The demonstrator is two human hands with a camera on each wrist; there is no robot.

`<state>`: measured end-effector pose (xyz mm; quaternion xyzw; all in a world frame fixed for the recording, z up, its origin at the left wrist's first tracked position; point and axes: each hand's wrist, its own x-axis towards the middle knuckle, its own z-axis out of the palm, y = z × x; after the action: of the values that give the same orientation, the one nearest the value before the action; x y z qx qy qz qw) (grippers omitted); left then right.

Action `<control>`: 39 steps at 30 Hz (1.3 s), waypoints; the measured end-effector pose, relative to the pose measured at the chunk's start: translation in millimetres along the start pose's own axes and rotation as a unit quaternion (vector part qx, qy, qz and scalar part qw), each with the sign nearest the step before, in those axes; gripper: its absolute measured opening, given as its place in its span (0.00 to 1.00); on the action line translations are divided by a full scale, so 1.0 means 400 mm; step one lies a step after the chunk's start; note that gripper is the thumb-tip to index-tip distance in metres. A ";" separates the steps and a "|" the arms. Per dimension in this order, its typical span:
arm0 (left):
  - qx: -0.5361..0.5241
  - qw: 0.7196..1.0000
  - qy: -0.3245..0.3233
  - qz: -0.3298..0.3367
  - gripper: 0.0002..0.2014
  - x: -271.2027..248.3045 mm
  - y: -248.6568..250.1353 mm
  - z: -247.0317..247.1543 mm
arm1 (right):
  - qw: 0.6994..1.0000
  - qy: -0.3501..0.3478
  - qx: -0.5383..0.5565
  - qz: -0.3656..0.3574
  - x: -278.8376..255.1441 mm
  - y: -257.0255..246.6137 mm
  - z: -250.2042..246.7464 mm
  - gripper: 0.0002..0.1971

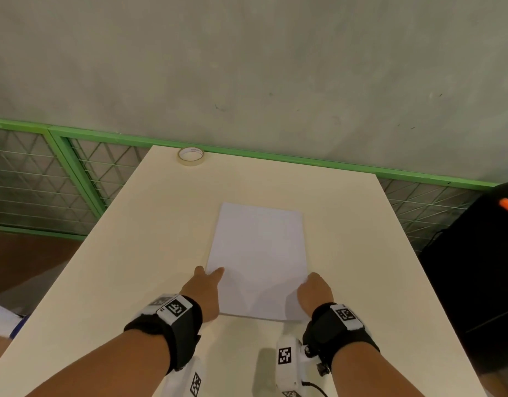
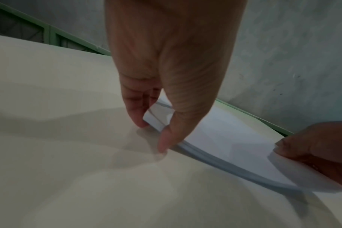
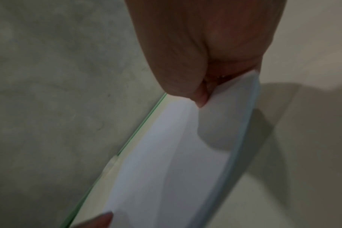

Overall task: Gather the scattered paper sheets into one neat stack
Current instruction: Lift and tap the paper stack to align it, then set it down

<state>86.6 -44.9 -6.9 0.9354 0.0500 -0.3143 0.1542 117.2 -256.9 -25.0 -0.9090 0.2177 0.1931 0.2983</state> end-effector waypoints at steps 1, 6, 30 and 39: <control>0.005 1.000 0.003 -0.002 0.42 0.000 0.001 -0.001 | 1.000 0.005 -0.001 -0.002 -0.001 0.004 0.004 0.16; 0.032 0.999 0.011 -0.005 0.42 0.001 0.000 -0.005 | 0.999 -0.050 -0.004 -0.010 -0.009 0.016 0.002 0.28; 0.045 0.998 0.032 -0.002 0.43 0.005 -0.008 -0.008 | 0.971 -0.067 -0.206 -0.101 -0.062 0.025 -0.003 0.59; 0.045 0.998 0.036 -0.001 0.44 0.012 -0.011 -0.006 | 0.950 -0.077 -0.274 -0.129 -0.093 0.021 -0.011 0.43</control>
<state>91.0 -39.9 -9.1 0.9519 0.0423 -0.2827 0.1102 83.2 -255.1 -7.8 -0.9585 0.0141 0.2744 0.0760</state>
